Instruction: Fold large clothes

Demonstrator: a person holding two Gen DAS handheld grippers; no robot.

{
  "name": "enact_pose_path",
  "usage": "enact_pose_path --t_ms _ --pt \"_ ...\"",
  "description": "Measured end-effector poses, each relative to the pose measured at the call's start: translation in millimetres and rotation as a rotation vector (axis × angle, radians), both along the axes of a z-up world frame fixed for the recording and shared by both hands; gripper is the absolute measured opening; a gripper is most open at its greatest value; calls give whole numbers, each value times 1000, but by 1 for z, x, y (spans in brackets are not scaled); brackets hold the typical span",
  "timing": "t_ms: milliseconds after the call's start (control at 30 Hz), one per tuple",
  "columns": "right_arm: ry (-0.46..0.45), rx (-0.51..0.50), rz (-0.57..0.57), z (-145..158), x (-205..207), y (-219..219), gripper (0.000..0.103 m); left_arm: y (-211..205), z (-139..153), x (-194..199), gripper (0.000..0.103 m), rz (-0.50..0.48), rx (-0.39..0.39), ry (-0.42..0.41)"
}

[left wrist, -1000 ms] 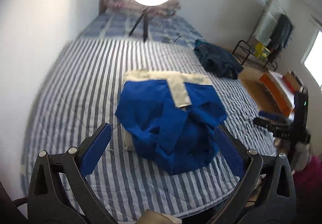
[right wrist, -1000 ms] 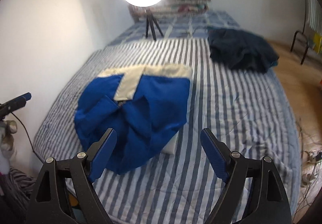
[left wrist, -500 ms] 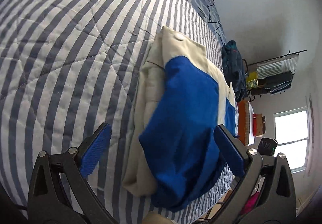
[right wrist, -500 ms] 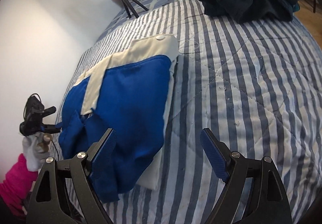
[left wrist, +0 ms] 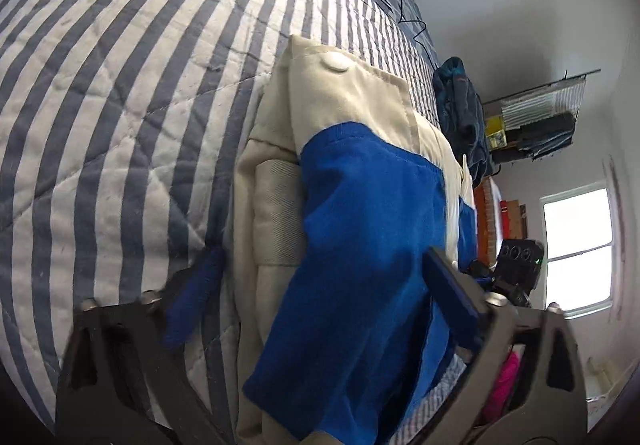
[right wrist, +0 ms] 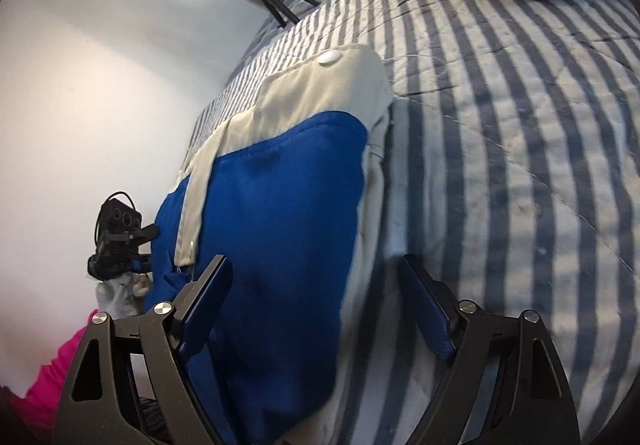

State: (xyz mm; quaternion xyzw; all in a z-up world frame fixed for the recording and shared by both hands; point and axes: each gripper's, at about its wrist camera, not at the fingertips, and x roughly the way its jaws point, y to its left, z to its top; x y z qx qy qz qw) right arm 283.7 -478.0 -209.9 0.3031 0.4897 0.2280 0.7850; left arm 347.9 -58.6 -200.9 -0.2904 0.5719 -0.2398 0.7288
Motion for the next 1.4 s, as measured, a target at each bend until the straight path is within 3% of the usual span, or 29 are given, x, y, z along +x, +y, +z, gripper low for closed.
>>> enact_pose_path --t_ms 33,100,133,200,300,367,667,967,1400 --pt "-1 0 4 -1 2 1 77 -4 -2 2 67 -9 10 17" --pt "11 7 21 -2 7 8 60 -9 1 4 63 -1 28 12" --pt "20 -4 25 -3 8 12 58 -12 4 3 60 -12 46 -4" --pt "13 -25 38 0 6 18 40 -18 12 0 48 -24 79 -39" --pt "-19 -82 47 15 3 29 21 -29 31 -4 36 -35 126 -104" --pt "-42 -136 54 31 -1 36 17 -35 44 -5 32 -38 139 -135" --pt "-147 -245 37 90 -21 25 16 -88 93 8 26 -99 104 -244" --pt "-239 -362 -50 143 -18 -59 15 -187 134 56 26 -180 43 -359" --pt "-324 -499 -194 185 41 -178 15 -338 166 148 26 -243 -27 -484"
